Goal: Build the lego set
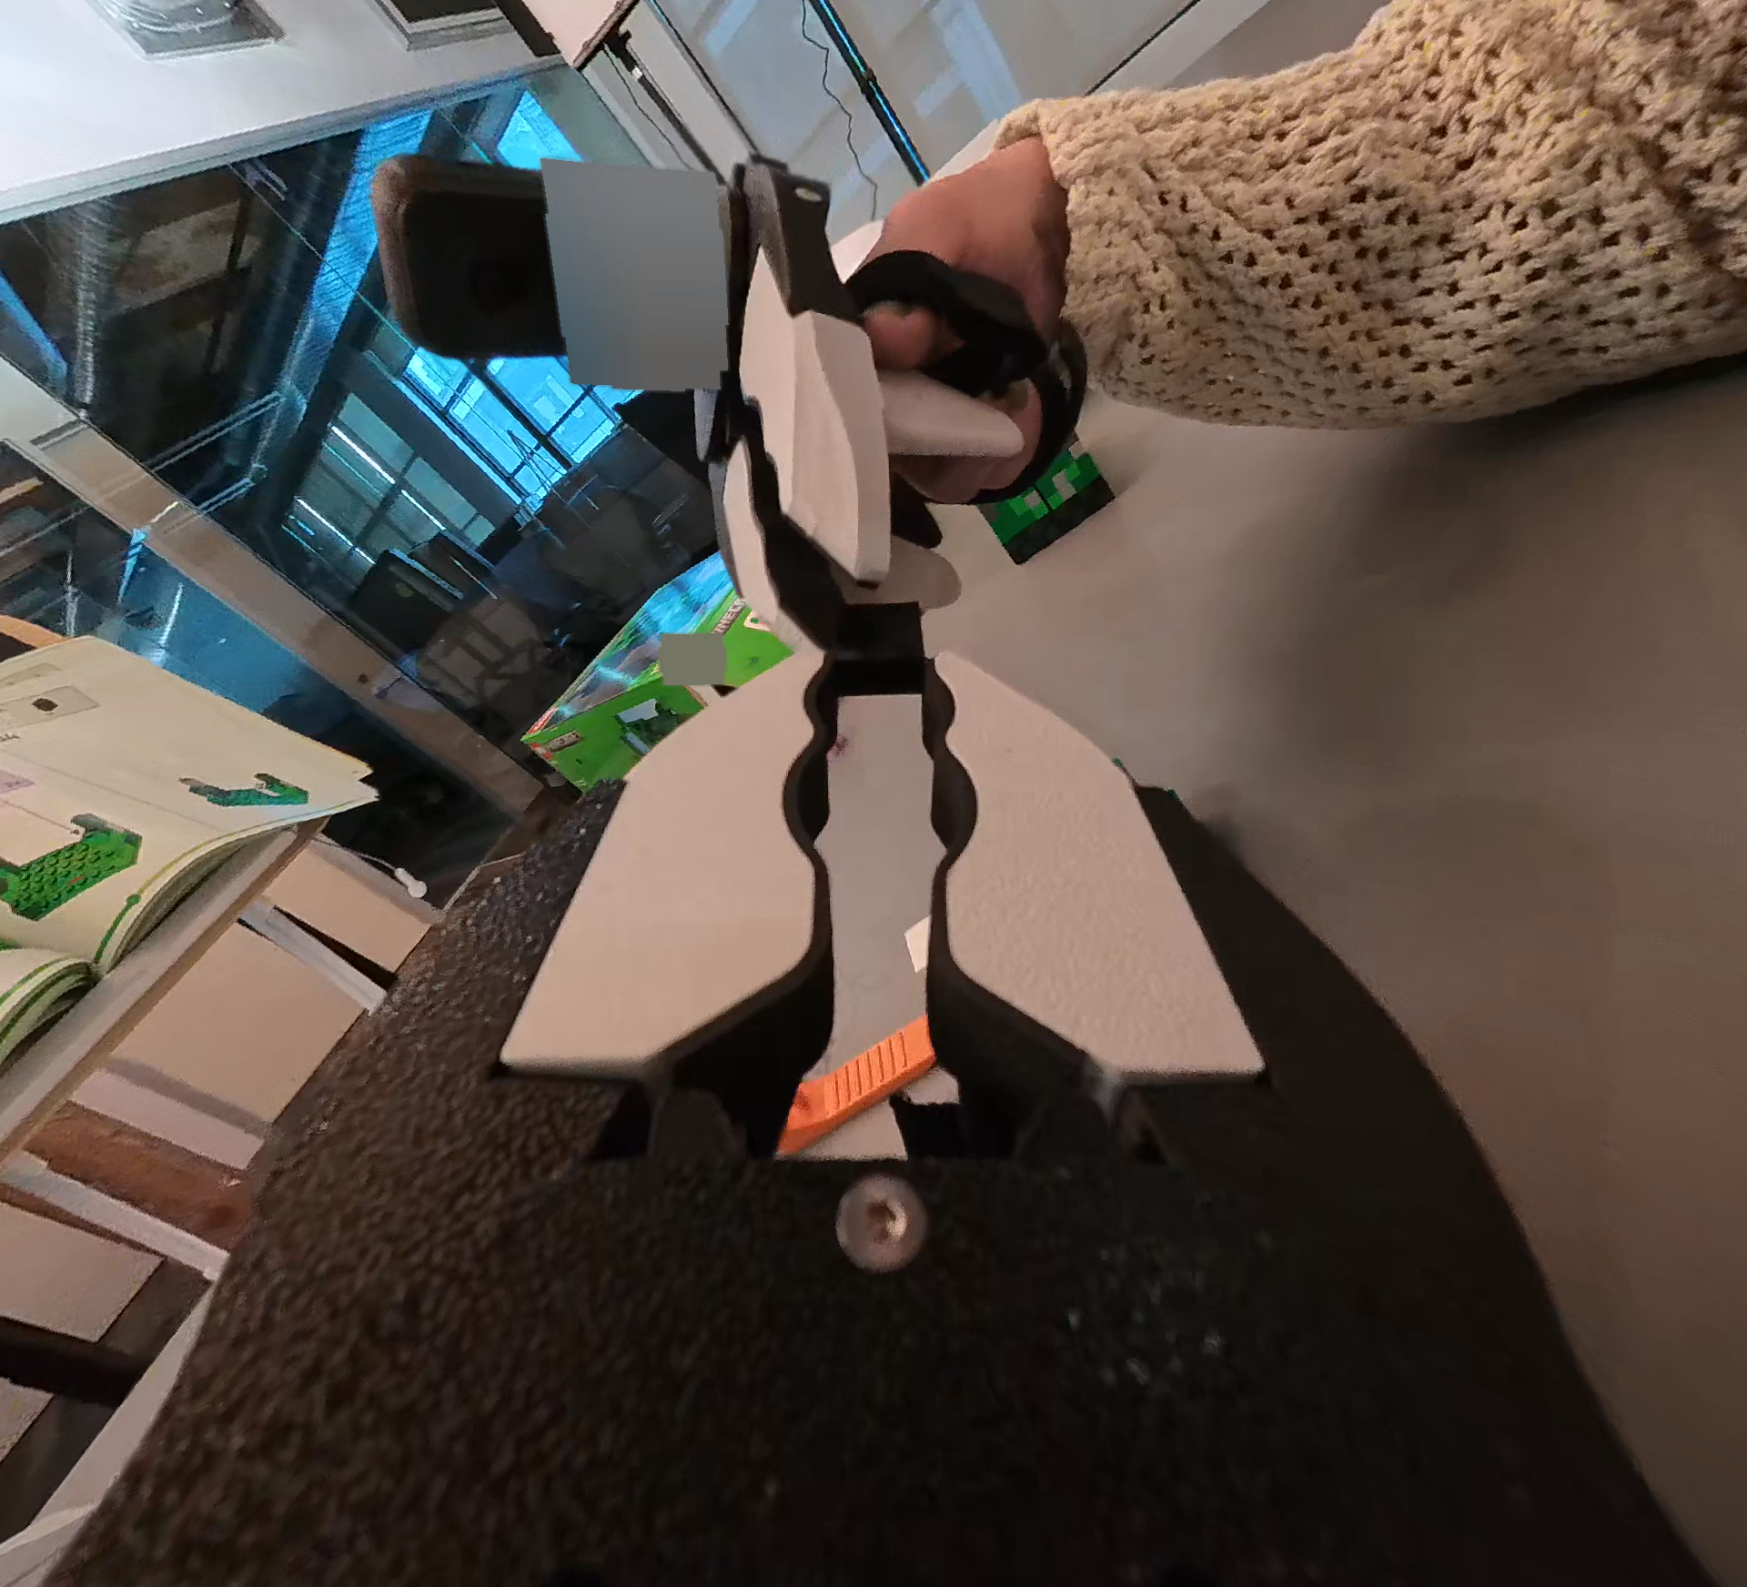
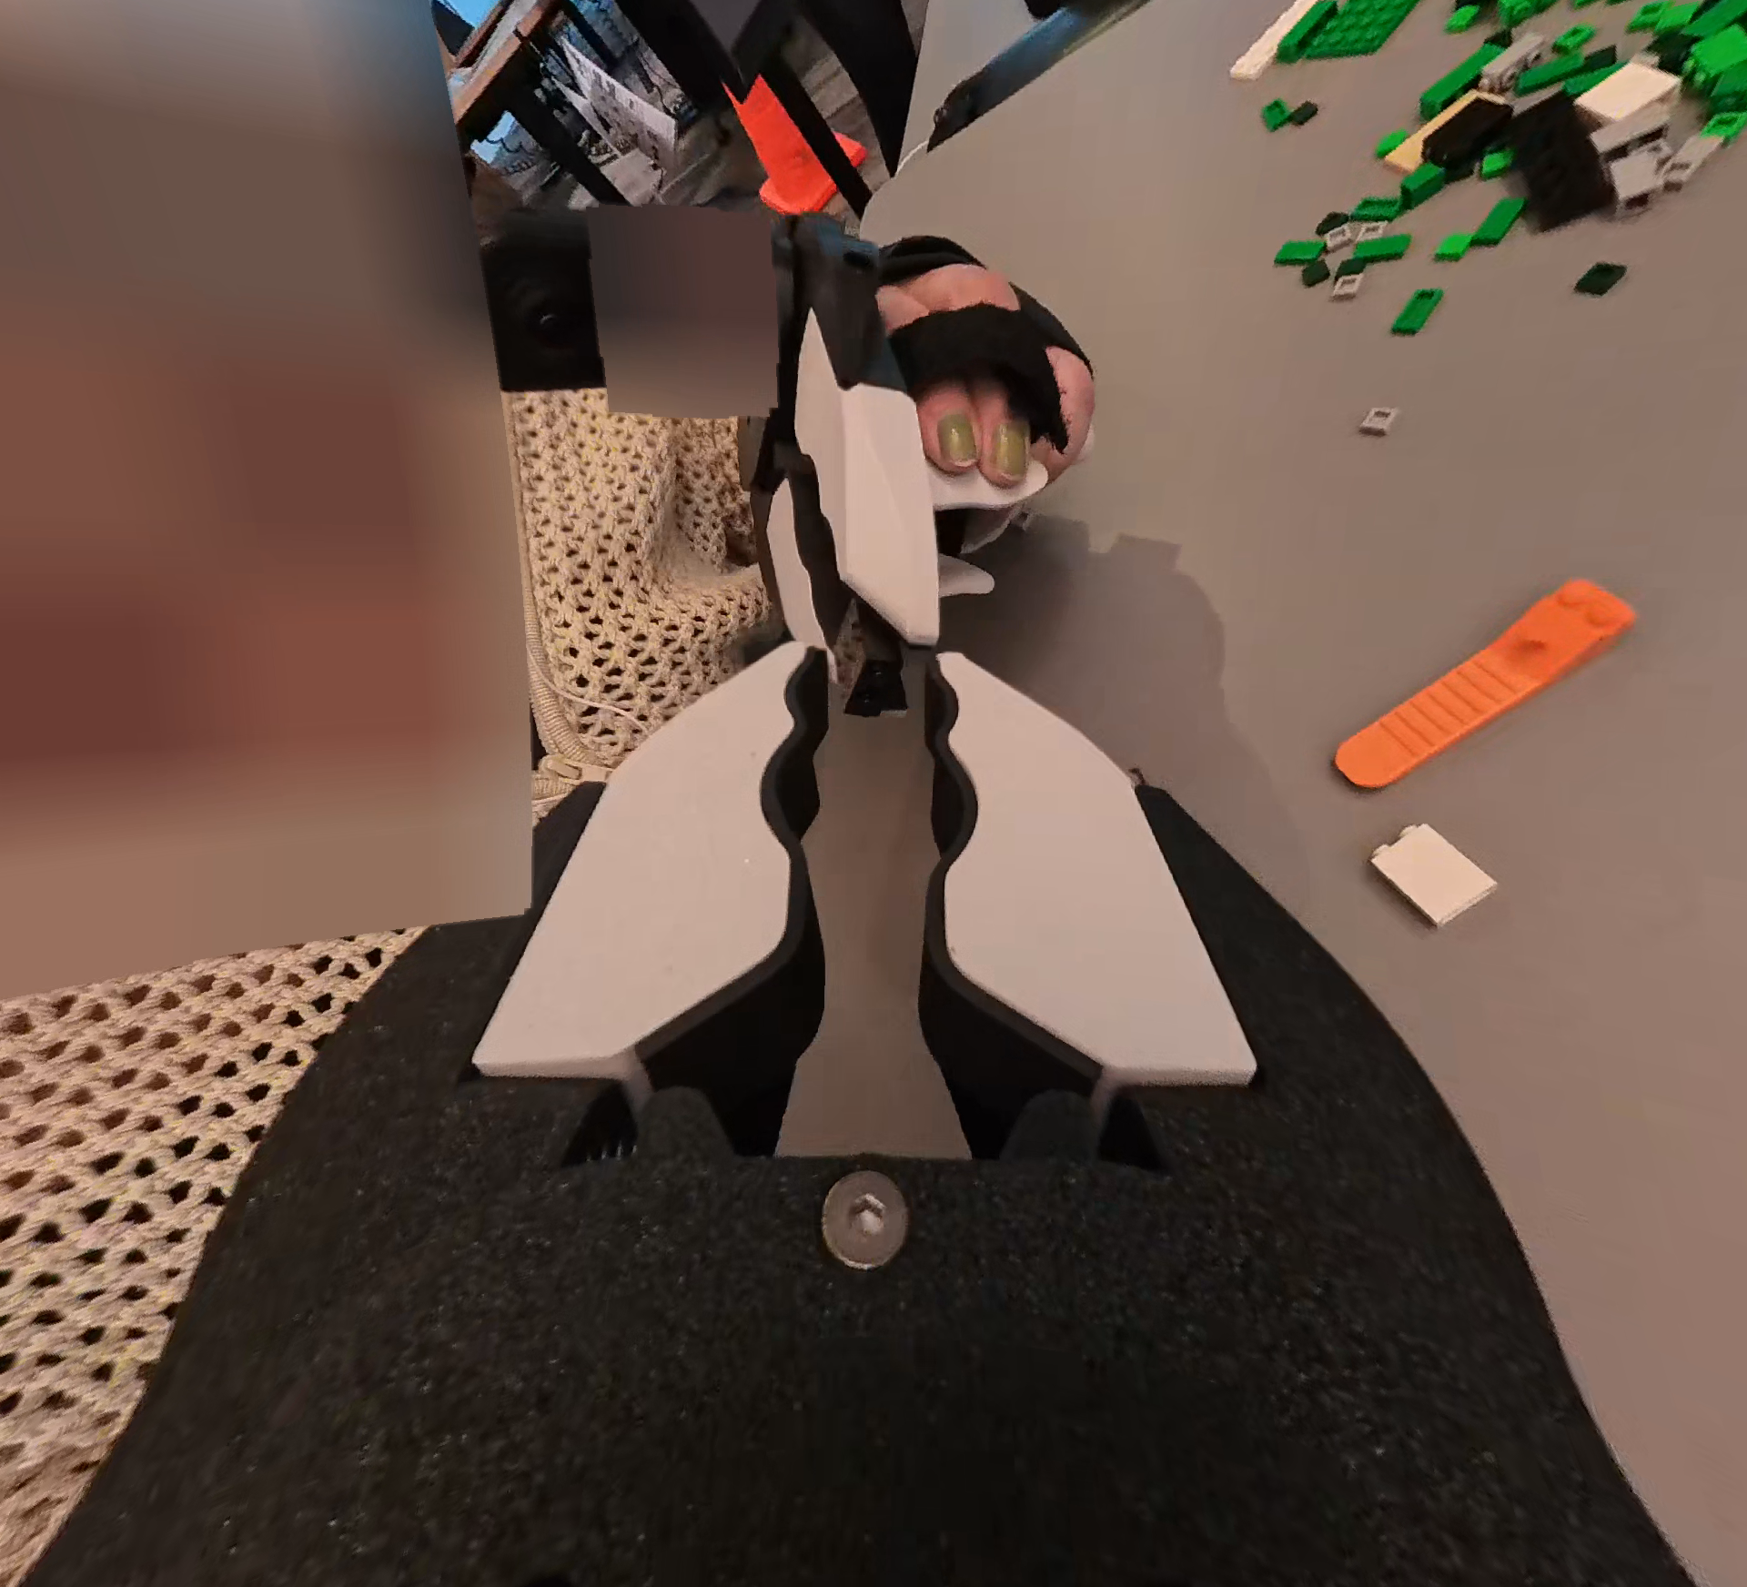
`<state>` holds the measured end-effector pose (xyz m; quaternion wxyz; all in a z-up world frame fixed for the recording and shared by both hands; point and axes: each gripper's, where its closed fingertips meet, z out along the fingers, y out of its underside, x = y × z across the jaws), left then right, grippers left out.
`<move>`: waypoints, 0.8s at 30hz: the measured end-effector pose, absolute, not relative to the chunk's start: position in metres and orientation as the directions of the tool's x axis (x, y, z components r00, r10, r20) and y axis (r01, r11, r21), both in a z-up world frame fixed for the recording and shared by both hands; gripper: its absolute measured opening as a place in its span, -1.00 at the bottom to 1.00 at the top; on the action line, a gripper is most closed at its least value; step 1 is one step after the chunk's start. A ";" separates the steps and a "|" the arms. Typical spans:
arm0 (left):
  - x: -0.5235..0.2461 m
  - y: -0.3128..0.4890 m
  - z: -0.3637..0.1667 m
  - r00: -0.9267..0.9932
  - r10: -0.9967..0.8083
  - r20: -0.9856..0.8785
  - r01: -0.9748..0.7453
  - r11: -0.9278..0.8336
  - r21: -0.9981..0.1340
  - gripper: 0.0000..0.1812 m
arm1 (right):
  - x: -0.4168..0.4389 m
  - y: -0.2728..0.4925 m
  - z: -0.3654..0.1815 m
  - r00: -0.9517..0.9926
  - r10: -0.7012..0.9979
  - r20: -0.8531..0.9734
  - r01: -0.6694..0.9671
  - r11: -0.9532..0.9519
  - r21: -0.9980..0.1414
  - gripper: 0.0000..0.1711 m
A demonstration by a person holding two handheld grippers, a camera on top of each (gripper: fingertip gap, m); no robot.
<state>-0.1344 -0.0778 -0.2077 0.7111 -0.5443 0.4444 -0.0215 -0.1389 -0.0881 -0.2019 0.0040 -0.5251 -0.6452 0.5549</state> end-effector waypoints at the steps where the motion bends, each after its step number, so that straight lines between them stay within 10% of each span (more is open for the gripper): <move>1: -0.134 -0.078 -0.209 0.600 -0.515 -0.612 -0.458 0.407 -0.791 -0.81 | -0.138 -0.089 -0.204 -0.450 0.680 -0.579 0.680 -0.159 -0.716 -0.87; 16: -0.150 -0.072 -0.290 0.543 -0.805 -0.238 -0.490 -0.074 -0.868 -0.15 | -0.128 -0.066 -0.264 -0.029 0.900 -0.435 0.877 -0.186 -0.444 -0.90; 24: -0.135 -0.082 -0.325 0.432 -0.874 -0.223 -0.626 -0.112 -0.772 -0.46 | -0.125 -0.071 -0.287 0.221 0.910 -0.352 0.934 -0.301 -0.193 -0.90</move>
